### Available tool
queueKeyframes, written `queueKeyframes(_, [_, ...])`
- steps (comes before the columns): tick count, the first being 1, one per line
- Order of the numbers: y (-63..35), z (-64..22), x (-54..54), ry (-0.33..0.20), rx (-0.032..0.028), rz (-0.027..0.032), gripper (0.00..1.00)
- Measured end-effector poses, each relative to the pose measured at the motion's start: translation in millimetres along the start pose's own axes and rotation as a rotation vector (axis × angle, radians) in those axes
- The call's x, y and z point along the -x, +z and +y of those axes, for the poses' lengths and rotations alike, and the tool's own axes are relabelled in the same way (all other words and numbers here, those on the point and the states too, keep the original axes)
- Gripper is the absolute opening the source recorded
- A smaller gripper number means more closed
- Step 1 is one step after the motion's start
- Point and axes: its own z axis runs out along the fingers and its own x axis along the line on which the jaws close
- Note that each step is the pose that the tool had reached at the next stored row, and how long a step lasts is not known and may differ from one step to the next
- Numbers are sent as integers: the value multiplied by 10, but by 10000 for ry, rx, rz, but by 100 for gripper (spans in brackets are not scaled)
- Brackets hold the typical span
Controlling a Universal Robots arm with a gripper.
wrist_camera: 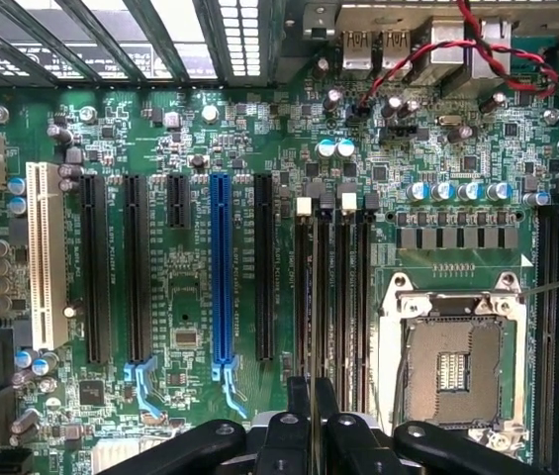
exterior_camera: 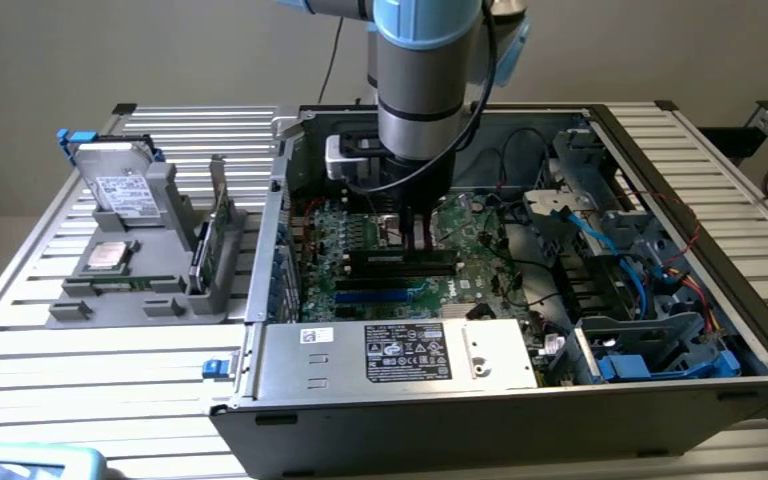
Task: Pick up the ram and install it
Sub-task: 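Insert the ram into the slot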
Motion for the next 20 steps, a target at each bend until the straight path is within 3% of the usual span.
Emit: queueKeyframes(20, [21,-19,0,-98,12,-3,14])
